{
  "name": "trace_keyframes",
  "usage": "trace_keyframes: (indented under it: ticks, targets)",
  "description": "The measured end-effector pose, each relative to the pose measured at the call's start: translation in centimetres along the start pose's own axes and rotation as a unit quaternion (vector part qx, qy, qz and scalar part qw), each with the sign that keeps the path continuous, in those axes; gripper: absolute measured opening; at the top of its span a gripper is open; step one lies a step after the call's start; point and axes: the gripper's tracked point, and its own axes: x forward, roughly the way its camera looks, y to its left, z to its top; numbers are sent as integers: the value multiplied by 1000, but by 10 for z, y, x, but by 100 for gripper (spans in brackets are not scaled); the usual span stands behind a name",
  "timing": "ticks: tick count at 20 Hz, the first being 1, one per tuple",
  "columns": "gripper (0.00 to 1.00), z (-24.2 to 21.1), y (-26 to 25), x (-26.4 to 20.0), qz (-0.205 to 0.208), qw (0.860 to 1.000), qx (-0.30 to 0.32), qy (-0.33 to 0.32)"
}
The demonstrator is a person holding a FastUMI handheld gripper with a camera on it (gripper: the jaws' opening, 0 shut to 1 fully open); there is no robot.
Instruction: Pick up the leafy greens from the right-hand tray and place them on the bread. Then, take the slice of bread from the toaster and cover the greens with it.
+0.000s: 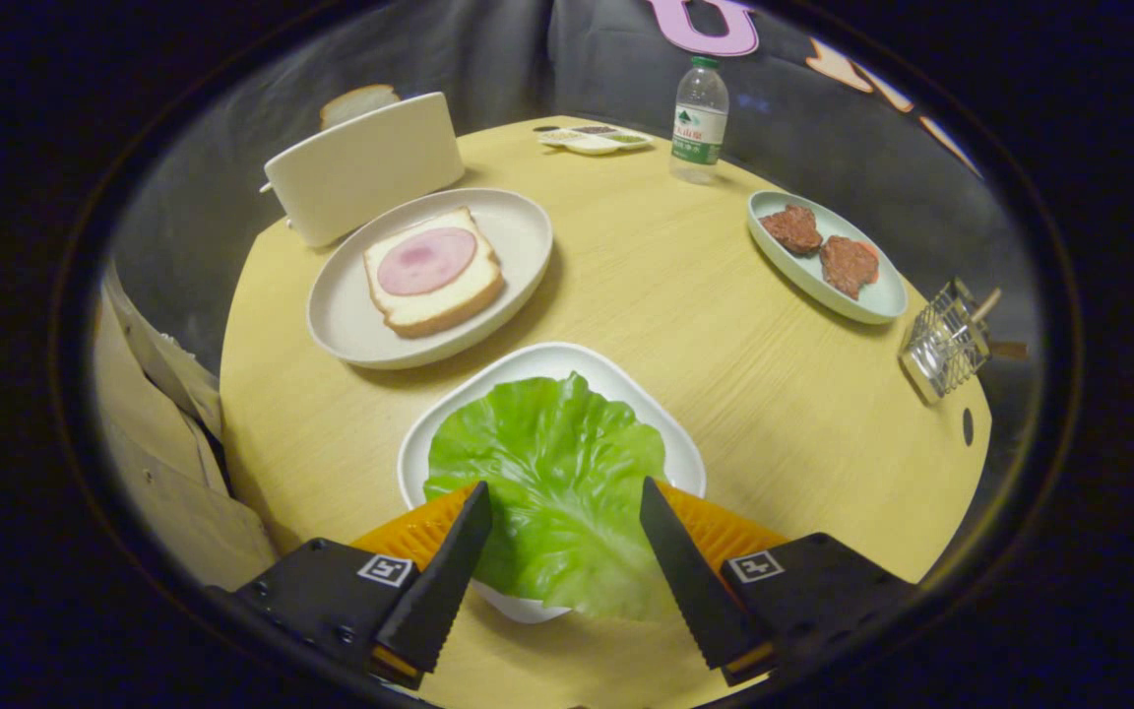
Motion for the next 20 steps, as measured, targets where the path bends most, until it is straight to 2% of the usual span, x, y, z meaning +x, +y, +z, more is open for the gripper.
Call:
trace_keyframes:
  ticks: [5, 13, 15, 17, 20]
  targets:
    - [91, 1, 1, -1, -9, 1000, 4, 3]
    - [9, 6, 9, -1, -21, 1000, -13, -4]
    - [8, 5, 9, -1, -20, 1000, -17, -8]
    - [3, 7, 10, -8, -25, 999, -17, -9]
    - [3, 11, 7, -14, -37, 999, -6, -17]
